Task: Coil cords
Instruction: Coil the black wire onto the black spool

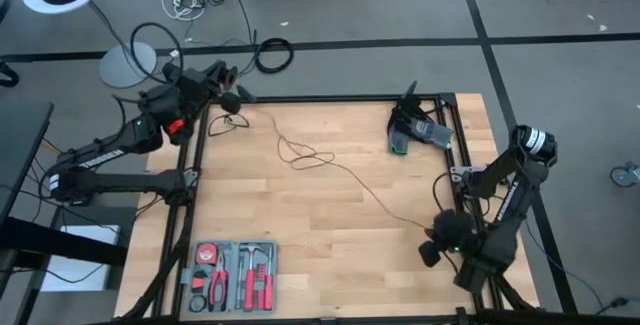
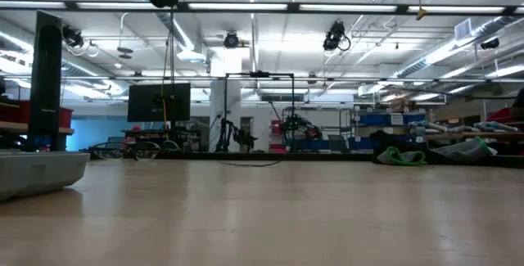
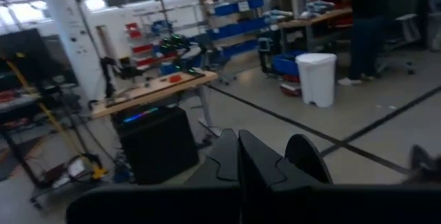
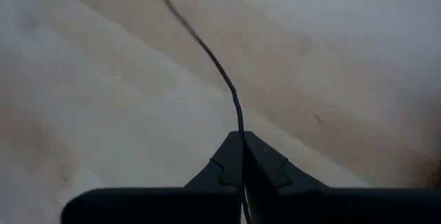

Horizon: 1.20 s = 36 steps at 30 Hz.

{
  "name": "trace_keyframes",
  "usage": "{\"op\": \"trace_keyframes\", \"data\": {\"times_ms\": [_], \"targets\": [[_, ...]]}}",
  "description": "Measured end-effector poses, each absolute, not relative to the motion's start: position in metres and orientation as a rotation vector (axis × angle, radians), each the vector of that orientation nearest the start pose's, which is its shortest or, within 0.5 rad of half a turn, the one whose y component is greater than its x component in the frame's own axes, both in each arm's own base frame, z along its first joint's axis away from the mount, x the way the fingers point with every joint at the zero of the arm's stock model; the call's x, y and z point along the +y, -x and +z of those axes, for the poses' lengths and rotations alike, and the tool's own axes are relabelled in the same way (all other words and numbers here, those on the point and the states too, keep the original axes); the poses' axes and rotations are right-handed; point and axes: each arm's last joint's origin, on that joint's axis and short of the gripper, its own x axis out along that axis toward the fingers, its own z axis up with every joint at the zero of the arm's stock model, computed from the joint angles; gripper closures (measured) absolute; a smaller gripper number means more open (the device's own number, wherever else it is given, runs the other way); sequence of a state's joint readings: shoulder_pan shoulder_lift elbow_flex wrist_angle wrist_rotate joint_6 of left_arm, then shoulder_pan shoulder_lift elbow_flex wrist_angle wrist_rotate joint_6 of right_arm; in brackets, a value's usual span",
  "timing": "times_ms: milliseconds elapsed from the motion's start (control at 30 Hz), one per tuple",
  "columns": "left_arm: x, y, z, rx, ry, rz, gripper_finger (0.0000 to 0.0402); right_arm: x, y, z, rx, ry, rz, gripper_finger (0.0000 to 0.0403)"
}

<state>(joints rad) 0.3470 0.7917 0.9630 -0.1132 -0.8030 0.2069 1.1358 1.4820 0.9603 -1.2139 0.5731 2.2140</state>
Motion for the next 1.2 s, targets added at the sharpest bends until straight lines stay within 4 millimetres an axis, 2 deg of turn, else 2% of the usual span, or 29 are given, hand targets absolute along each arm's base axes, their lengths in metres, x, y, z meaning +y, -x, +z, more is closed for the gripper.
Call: {"op": "trace_keyframes", "data": {"times_ms": [233,467,600,733,833,967,1067,1200], "targets": [[0.073,-0.148,0.389,0.084,-0.120,1.028,0.0401,0.181,-0.148,0.206,0.660,-0.671,-0.819,0.0372],[0.073,-0.153,0.387,0.094,-0.115,0.947,0.0401,0.158,-0.195,0.207,0.658,-0.571,-0.776,0.0306],[0.073,-0.158,0.384,0.094,-0.080,0.878,0.0401,0.137,-0.220,0.210,0.598,-0.457,-0.786,0.0265],[0.073,-0.165,0.379,0.126,-0.060,0.819,0.0401,0.109,-0.246,0.216,0.488,-0.333,-0.846,0.0242],[0.076,-0.171,0.370,0.192,-0.042,0.817,0.0401,0.085,-0.265,0.219,0.488,-0.263,-0.866,0.0238],[0.078,-0.183,0.354,0.251,-0.005,0.760,0.0401,0.052,-0.292,0.228,0.486,-0.241,-0.801,0.0240],[0.080,-0.193,0.333,0.269,0.033,0.699,0.0401,0.031,-0.311,0.236,0.425,-0.185,-0.741,0.0241],[0.081,-0.199,0.299,0.268,0.094,0.665,0.0401,0.016,-0.337,0.238,0.301,-0.095,-0.651,0.0241]]}}
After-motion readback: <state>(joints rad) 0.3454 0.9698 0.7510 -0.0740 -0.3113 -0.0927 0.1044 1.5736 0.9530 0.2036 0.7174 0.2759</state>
